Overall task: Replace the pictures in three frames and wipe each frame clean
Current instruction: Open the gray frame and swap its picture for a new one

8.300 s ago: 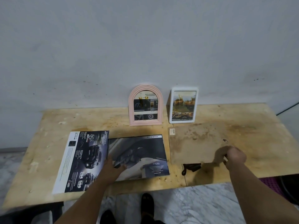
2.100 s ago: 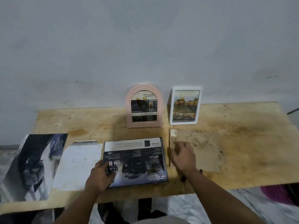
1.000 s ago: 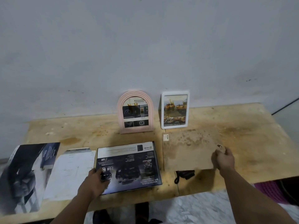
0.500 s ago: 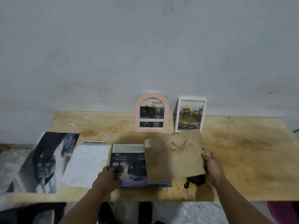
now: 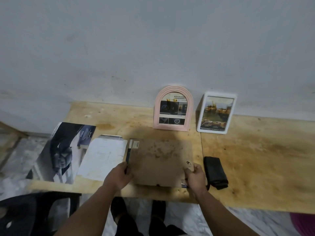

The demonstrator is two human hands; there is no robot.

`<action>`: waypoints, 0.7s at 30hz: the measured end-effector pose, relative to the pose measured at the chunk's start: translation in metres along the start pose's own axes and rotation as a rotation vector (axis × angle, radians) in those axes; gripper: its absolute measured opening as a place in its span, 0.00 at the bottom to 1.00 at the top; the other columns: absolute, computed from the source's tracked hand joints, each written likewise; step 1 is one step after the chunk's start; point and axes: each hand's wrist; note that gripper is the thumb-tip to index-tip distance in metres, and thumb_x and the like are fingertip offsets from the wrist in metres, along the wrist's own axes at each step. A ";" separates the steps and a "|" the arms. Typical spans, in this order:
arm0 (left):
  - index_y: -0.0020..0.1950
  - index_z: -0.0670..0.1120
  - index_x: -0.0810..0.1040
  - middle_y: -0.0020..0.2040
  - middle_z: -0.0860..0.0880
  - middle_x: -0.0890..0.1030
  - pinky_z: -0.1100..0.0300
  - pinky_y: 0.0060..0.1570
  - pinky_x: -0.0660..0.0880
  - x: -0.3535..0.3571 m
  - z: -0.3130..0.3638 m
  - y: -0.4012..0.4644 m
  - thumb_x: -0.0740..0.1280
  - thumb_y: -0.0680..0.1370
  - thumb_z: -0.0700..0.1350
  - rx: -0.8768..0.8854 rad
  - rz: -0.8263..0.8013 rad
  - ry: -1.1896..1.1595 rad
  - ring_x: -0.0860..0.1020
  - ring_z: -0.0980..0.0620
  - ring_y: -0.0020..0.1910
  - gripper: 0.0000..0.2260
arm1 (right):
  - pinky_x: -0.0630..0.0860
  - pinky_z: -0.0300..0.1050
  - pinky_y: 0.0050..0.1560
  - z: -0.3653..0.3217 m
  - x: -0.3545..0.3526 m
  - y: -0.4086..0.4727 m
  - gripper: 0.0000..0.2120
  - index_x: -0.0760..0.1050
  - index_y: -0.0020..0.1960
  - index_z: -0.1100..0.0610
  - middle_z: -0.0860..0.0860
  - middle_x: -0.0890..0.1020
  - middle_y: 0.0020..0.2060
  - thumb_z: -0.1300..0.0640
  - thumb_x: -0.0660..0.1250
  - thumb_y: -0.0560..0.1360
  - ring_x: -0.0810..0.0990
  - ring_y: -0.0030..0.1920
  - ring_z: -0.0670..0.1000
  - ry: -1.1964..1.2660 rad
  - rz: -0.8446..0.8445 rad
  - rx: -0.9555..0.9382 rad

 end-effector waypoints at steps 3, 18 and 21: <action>0.58 0.48 0.77 0.55 0.48 0.82 0.52 0.52 0.79 -0.002 0.003 -0.002 0.66 0.75 0.53 0.005 0.003 0.037 0.81 0.46 0.52 0.15 | 0.83 0.59 0.45 0.001 0.009 -0.001 0.10 0.74 0.59 0.57 0.56 0.84 0.44 0.62 0.70 0.79 0.83 0.41 0.58 -0.064 0.042 -0.039; 0.60 0.51 0.78 0.64 0.50 0.79 0.50 0.57 0.81 0.008 0.011 0.005 0.65 0.79 0.57 -0.028 0.218 0.227 0.80 0.48 0.56 0.15 | 0.76 0.53 0.59 -0.010 0.005 0.018 0.36 0.66 0.75 0.48 0.55 0.69 0.68 0.38 0.72 0.72 0.70 0.68 0.59 -0.914 0.052 -0.281; 0.72 0.48 0.72 0.73 0.46 0.71 0.46 0.58 0.80 0.010 0.014 0.023 0.68 0.78 0.56 0.056 0.272 0.262 0.75 0.42 0.65 0.25 | 0.70 0.60 0.69 -0.025 0.019 0.029 0.36 0.61 0.78 0.46 0.54 0.63 0.75 0.38 0.67 0.75 0.62 0.75 0.59 -1.045 -0.033 -0.425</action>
Point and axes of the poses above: each hand's wrist, its own y-axis towards the middle knuckle, its own x-axis out of the palm, z = x × y
